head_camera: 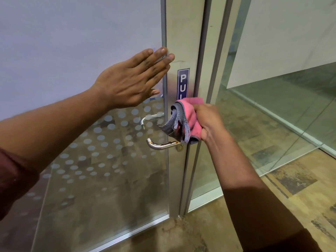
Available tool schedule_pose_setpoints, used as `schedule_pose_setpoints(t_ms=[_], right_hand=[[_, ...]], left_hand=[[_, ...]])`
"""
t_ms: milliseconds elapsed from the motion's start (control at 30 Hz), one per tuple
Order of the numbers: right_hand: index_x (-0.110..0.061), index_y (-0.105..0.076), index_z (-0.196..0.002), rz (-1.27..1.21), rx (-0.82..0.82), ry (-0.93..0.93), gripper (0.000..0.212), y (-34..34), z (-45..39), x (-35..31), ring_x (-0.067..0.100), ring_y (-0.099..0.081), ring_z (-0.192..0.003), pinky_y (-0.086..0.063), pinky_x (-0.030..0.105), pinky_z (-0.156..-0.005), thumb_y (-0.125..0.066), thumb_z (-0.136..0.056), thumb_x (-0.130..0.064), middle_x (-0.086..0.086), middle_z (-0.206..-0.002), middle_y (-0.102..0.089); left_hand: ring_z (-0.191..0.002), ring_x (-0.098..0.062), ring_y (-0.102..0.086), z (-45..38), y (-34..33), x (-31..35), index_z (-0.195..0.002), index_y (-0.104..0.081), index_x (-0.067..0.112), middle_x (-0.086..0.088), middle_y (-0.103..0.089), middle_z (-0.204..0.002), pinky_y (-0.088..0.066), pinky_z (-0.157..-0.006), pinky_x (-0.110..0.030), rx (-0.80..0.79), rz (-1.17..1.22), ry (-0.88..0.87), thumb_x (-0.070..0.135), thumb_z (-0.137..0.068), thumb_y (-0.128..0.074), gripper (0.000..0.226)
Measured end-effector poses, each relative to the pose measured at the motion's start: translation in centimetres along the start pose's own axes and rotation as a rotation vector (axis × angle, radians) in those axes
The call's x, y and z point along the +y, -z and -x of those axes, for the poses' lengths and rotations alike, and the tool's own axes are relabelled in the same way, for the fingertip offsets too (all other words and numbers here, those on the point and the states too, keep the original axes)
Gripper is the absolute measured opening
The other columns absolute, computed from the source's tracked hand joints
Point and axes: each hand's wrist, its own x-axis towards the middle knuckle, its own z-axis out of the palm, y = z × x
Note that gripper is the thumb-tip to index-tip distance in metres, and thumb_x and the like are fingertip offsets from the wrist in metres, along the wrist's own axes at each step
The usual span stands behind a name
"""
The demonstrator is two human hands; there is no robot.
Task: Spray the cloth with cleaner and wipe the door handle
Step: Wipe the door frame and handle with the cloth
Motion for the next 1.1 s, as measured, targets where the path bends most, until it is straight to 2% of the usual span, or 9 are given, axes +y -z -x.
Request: schedule_pose_setpoints(t_ms=[200,267,367,533,700,800,900,1000,1100], right_hand=[[-0.001,-0.066,-0.094,-0.175,0.159,-0.099,0.038,-0.5,-0.1,3.3,0.037,-0.069,-0.093,-0.054,0.059,-0.092,-0.032,-0.089,0.014,0.031,-0.11,-0.069],[0.004,-0.065,-0.105,-0.183,0.201,-0.111,0.038,-0.8,-0.6,3.2,0.037,-0.067,-0.09,-0.057,0.054,-0.082,-0.031,-0.089,0.011,0.03,-0.113,-0.069],[0.011,-0.061,-0.115,-0.206,0.244,-0.122,0.04,-1.7,-1.1,2.6,0.037,-0.069,-0.096,-0.055,0.054,-0.091,-0.031,-0.089,0.01,0.026,-0.116,-0.069],[-0.005,-0.059,-0.075,-0.166,0.334,-0.033,0.032,-2.6,-1.0,2.3,0.022,-0.065,-0.065,-0.055,0.03,-0.057,-0.035,-0.092,0.007,0.009,-0.077,-0.067],[-0.005,-0.059,-0.071,-0.205,0.319,0.119,0.034,-3.7,-1.0,1.3,0.021,-0.064,-0.06,-0.05,0.021,-0.047,-0.037,-0.095,0.004,0.008,-0.071,-0.064],[-0.004,-0.058,-0.077,-0.177,0.32,0.213,0.029,-4.2,-1.0,1.4,0.024,-0.059,-0.072,-0.05,0.032,-0.061,-0.035,-0.082,0.013,0.013,-0.078,-0.058],[-0.001,-0.059,-0.068,-0.092,0.309,0.285,0.025,-4.1,-1.3,1.8,0.024,-0.058,-0.073,-0.048,0.037,-0.064,-0.04,-0.079,0.012,0.011,-0.076,-0.057],[-0.019,-0.055,-0.056,0.025,0.296,0.341,0.035,-3.4,-1.3,2.3,0.022,-0.059,-0.069,-0.049,0.039,-0.062,-0.047,-0.081,0.005,0.007,-0.067,-0.057],[-0.02,-0.057,-0.055,0.051,0.225,0.302,0.035,-2.8,-0.9,2.8,0.025,-0.063,-0.07,-0.053,0.043,-0.066,-0.051,-0.082,0.001,0.008,-0.066,-0.06]], left_hand=[[-0.156,-0.037,0.006,0.0,0.1,0.1,-0.158,0.005,-0.003,-0.024,0.006,-0.167,-0.004,-0.128,-0.049,-0.013,-0.02,0.004,0.043,-0.108,-0.004,0.068],[-0.156,-0.037,0.005,0.0,0.2,0.0,-0.158,0.005,-0.003,-0.024,0.006,-0.167,-0.004,-0.128,-0.049,-0.007,-0.017,0.0,0.042,-0.108,-0.004,0.068],[-0.156,-0.038,0.004,0.1,0.2,0.1,-0.158,0.004,-0.003,-0.024,0.004,-0.167,-0.005,-0.128,-0.049,0.003,-0.001,-0.001,0.041,-0.109,-0.006,0.067],[-0.156,-0.037,0.005,0.1,0.2,0.1,-0.158,0.004,-0.003,-0.024,0.005,-0.168,-0.004,-0.128,-0.049,0.001,0.014,-0.003,0.042,-0.109,-0.004,0.067],[-0.156,-0.037,0.003,0.4,0.2,0.1,-0.158,0.005,-0.002,-0.023,0.004,-0.168,-0.003,-0.128,-0.048,0.005,0.035,-0.013,0.036,-0.106,0.011,0.065],[-0.156,-0.038,0.005,0.5,0.1,0.1,-0.158,0.005,-0.003,-0.024,0.005,-0.168,-0.003,-0.128,-0.048,0.007,0.023,-0.016,0.034,-0.105,0.012,0.065],[-0.156,-0.037,0.005,0.2,0.2,0.1,-0.159,0.003,-0.002,-0.024,0.004,-0.168,-0.003,-0.128,-0.048,0.01,0.032,-0.005,0.039,-0.108,0.0,0.065],[-0.156,-0.036,0.005,-0.1,0.1,0.1,-0.159,0.002,-0.003,-0.024,0.004,-0.168,-0.005,-0.128,-0.049,0.02,0.027,-0.004,0.04,-0.109,-0.008,0.066],[-0.156,-0.037,0.005,-0.1,0.1,0.0,-0.158,-0.001,-0.004,-0.025,0.004,-0.167,-0.006,-0.128,-0.051,0.026,0.025,-0.006,0.04,-0.109,-0.008,0.066]])
